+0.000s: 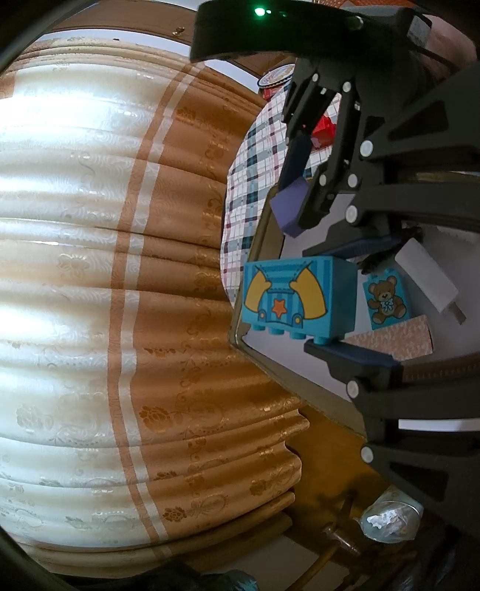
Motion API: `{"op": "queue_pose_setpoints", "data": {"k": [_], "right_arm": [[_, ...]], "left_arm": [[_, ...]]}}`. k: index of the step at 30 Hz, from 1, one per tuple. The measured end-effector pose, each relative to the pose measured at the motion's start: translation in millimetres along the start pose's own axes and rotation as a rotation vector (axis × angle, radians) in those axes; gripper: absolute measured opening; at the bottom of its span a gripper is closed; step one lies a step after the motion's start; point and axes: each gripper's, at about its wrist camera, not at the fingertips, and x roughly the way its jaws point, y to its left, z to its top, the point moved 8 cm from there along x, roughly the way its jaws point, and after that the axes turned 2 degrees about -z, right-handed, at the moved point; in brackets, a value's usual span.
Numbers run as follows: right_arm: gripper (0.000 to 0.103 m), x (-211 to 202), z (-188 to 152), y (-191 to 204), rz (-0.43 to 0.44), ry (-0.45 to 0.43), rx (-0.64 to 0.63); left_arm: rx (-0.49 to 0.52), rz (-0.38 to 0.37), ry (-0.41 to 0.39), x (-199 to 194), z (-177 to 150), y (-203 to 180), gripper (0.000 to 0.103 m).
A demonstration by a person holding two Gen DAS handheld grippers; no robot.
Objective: Organize rigid objects
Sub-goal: 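Carry the blue brick and purple cube over the gold tray with both tools, then lower the purple cube and blue brick into the tray and open both tools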
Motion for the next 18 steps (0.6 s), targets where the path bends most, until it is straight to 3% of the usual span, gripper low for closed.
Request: {"op": "queue_pose_setpoints", "data": {"k": [18], "right_arm": [[0.043, 9.8, 6.3, 2.7, 0.0, 0.015, -0.025]], "left_arm": [[0.001, 0.008, 0.019, 9.5, 2.7, 8.4, 0.041]]}}
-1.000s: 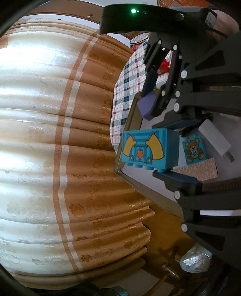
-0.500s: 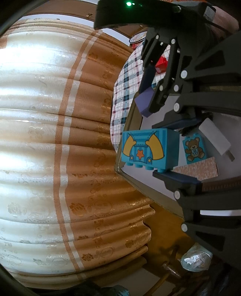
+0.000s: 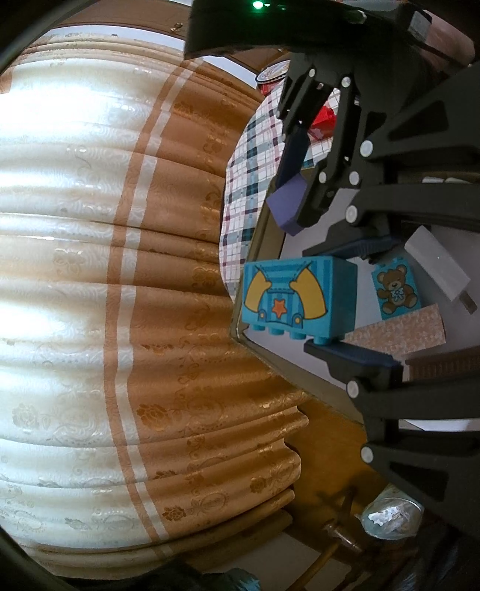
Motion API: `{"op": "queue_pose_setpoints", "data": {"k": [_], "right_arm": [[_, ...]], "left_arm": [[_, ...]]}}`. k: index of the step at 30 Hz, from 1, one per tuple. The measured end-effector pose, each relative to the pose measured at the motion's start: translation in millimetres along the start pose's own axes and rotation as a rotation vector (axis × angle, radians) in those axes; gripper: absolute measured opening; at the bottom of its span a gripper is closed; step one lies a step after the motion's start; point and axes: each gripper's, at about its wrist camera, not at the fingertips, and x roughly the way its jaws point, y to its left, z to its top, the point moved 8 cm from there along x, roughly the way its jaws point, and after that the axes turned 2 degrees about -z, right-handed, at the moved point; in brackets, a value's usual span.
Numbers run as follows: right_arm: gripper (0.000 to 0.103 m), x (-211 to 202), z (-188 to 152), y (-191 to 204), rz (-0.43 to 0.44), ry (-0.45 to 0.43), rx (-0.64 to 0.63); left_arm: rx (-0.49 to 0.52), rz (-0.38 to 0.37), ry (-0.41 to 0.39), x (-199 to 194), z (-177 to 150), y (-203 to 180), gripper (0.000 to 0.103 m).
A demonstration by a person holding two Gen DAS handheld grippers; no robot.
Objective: Organize rigid objects
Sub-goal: 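Lower the purple cube and blue brick into the tray and open both tools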
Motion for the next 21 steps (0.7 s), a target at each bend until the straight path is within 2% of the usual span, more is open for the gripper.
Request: {"op": "queue_pose_setpoints", "data": {"k": [21], "right_arm": [[0.043, 22, -3, -4, -0.006, 0.046, 0.008]], "left_arm": [[0.0, -0.017, 0.051, 20, 0, -2, 0.041]]}}
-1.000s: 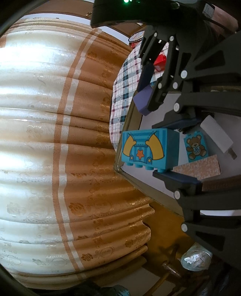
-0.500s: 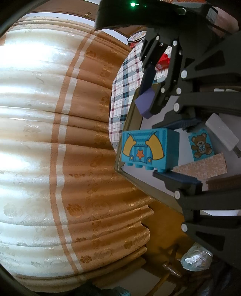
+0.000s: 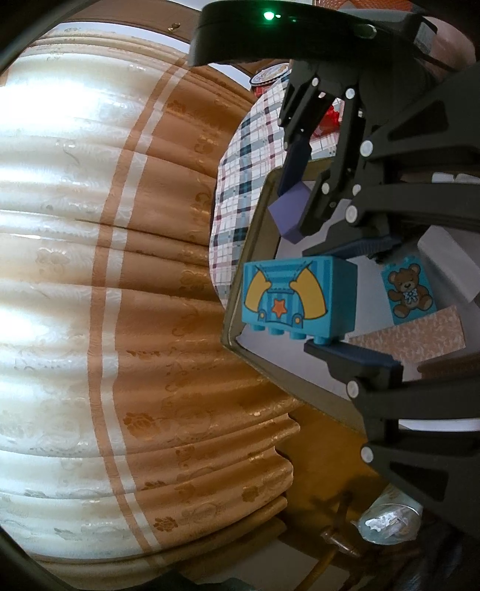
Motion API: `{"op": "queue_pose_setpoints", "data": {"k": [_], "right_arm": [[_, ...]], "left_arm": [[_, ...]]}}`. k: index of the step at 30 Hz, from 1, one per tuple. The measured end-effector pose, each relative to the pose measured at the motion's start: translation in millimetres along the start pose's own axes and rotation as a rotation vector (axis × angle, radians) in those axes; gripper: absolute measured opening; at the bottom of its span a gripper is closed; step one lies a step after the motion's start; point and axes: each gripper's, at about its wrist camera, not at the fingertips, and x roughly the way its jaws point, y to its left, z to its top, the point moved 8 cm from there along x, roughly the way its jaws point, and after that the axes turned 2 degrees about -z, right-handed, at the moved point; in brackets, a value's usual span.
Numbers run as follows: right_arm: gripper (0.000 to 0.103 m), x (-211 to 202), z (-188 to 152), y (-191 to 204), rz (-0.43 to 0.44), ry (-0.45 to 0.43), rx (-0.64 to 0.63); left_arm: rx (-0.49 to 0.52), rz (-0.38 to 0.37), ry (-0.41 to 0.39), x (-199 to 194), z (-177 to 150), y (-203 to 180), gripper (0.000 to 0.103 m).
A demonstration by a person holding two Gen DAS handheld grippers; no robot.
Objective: Organize rigid objects
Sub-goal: 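Lower the purple cube and blue brick into the tray and open both tools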
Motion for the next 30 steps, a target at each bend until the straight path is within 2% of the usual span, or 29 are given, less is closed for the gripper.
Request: {"op": "queue_pose_setpoints", "data": {"k": [12, 15, 17, 18, 19, 22, 24, 28, 30], "right_arm": [[0.043, 9, 0, 1, 0.001, 0.013, 0.001], [0.043, 11, -1, 4, 0.012, 0.019, -0.002], [0.052, 10, 0, 4, -0.012, 0.012, -0.006], [0.057, 10, -1, 4, -0.015, 0.01, -0.002], [0.059, 8, -1, 3, -0.009, 0.007, 0.004], [0.06, 4, -2, 0, -0.008, -0.001, 0.025], [0.06, 1, -3, -3, -0.007, -0.004, 0.036], [0.06, -7, -4, -6, -0.012, -0.01, 0.042], [0.061, -9, -5, -7, -0.011, -0.012, 0.05]], "left_arm": [[-0.002, 0.003, 0.01, 3, -1, 1, 0.041], [-0.013, 0.023, 0.016, 4, 0, 5, 0.042], [-0.021, 0.023, 0.023, 5, -1, 7, 0.043], [-0.021, 0.027, 0.02, 4, -1, 7, 0.045], [-0.02, 0.028, 0.015, 2, 0, 8, 0.052], [-0.019, 0.038, -0.002, -4, 0, 8, 0.062], [-0.022, 0.031, -0.007, -6, 1, 7, 0.062], [-0.033, 0.041, -0.017, -9, 1, 7, 0.073], [-0.033, 0.042, -0.019, -11, 0, 7, 0.074]]}}
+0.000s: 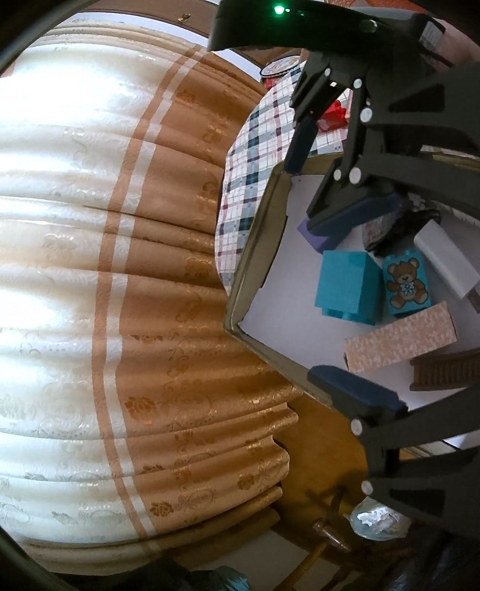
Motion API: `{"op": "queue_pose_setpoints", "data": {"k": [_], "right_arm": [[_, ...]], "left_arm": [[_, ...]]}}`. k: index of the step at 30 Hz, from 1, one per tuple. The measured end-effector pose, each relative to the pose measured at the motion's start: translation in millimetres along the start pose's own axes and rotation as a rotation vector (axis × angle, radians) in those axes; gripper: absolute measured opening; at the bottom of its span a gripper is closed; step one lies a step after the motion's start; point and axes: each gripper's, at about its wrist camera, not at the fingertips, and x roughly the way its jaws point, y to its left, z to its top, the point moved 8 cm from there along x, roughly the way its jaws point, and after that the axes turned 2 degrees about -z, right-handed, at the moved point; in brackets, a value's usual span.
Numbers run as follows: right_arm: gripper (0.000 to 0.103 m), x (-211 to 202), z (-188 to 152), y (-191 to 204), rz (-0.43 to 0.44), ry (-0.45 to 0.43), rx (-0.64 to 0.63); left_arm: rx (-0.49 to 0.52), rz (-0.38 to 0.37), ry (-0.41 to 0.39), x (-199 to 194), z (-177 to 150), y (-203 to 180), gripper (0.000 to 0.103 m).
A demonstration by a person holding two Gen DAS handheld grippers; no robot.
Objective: Organize rigid objects
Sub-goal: 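Lower the purple cube and blue brick into the tray and open both tools, then withdraw both tools from the tray toward the red brick and pink box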
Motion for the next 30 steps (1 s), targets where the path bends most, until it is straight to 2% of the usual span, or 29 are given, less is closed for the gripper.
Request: {"op": "queue_pose_setpoints", "data": {"k": [3, 5, 7, 8, 11, 15, 17, 21, 24, 30], "right_arm": [[0.061, -4, -5, -2, 0.003, 0.003, 0.017], [0.061, -8, -9, -3, 0.001, 0.005, 0.034], [0.062, -16, -14, -6, 0.001, 0.004, 0.049], [0.062, -19, -17, -8, -0.003, 0.004, 0.054], [0.068, -36, -30, -23, -0.027, 0.007, 0.082], [0.076, -60, -54, -59, -0.1, 0.007, 0.163], [0.077, -69, -70, -81, -0.16, 0.029, 0.207], [0.077, -74, -94, -111, -0.228, 0.078, 0.279], [0.077, -74, -104, -124, -0.255, 0.095, 0.322], [0.078, -61, -115, -127, -0.268, 0.149, 0.353]], "left_arm": [[-0.001, 0.013, 0.004, -3, -2, 0, 0.074], [-0.009, 0.012, -0.002, -7, -5, 0, 0.08], [-0.019, 0.008, -0.013, -12, -8, -1, 0.096], [-0.021, 0.001, -0.017, -14, -10, -3, 0.098], [-0.006, -0.027, -0.014, -19, -16, -14, 0.098], [-0.008, -0.052, -0.018, -23, -20, -29, 0.1], [-0.018, -0.07, -0.021, -25, -22, -37, 0.1], [-0.001, -0.097, -0.018, -28, -26, -54, 0.101], [0.016, -0.11, -0.013, -31, -29, -65, 0.101], [0.026, -0.115, 0.0, -30, -33, -71, 0.101]]}}
